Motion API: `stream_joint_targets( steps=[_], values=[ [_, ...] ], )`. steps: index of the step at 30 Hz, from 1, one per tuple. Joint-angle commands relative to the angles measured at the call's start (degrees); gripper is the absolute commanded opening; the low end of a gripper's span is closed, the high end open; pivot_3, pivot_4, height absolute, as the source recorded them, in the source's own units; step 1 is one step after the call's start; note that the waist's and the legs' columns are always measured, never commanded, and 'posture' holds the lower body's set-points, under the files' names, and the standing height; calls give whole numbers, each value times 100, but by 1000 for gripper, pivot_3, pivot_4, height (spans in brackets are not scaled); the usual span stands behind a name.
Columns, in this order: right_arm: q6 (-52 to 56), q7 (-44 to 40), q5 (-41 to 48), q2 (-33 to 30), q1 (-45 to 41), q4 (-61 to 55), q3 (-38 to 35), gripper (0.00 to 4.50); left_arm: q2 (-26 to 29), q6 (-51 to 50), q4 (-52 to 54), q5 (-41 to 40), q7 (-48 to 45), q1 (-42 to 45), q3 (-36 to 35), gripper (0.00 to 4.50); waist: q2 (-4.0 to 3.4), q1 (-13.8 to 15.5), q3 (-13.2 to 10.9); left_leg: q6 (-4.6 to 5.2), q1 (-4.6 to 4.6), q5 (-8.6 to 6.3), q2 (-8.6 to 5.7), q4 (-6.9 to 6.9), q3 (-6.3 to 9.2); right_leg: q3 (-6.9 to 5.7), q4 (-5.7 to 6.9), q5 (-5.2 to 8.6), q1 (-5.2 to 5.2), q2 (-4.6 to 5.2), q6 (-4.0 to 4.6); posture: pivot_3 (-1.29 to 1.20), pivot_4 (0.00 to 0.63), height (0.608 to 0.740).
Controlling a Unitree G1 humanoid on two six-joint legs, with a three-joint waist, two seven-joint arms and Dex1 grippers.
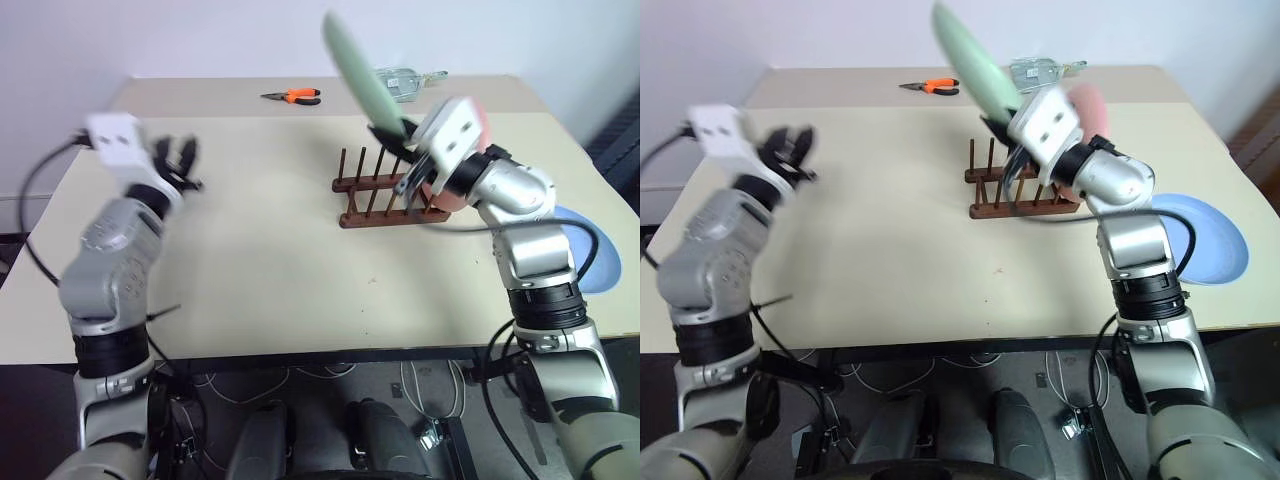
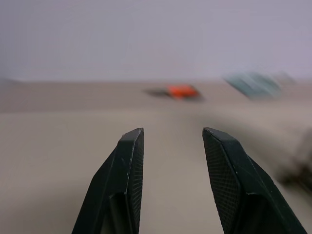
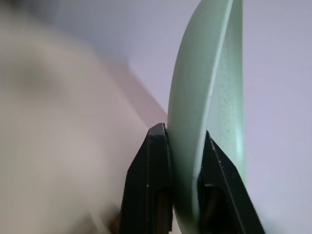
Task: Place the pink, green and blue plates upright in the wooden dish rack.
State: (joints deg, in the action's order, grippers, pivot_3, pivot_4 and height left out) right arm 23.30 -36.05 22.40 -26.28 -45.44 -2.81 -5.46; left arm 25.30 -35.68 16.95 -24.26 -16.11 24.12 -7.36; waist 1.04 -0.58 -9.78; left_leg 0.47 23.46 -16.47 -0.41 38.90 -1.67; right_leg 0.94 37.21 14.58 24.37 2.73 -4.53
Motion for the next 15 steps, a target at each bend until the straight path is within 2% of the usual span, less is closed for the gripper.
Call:
stream_joint_targets(
  steps=[1, 8, 15],
  values=[
    [1643, 620, 1266, 75, -264, -389, -842, 0, 155, 315, 587, 26, -828, -357, 677, 1902, -1, -10, 0, 2, 0, -2, 0, -5, 0, -2, -2, 1, 1, 2, 1, 0, 150, 740],
    [2728, 1619, 2018, 452, -396, -382, -1367, 0, 38, 302, 727, -27, -1160, -600, 972, 1902, -19, -49, 5, -7, -2, 15, 1, -54, -6, 1, -2, 1, 30, 3, 7, 0, 150, 740],
    [2620, 1828, 1687, 357, -304, -156, -1161, 0, 55, 317, 931, -104, -1422, -777, 965, 1902, -19, -38, 5, -5, 0, 20, 0, -68, -14, 0, -7, 2, 35, 3, 8, 0, 150, 740]
  ],
)
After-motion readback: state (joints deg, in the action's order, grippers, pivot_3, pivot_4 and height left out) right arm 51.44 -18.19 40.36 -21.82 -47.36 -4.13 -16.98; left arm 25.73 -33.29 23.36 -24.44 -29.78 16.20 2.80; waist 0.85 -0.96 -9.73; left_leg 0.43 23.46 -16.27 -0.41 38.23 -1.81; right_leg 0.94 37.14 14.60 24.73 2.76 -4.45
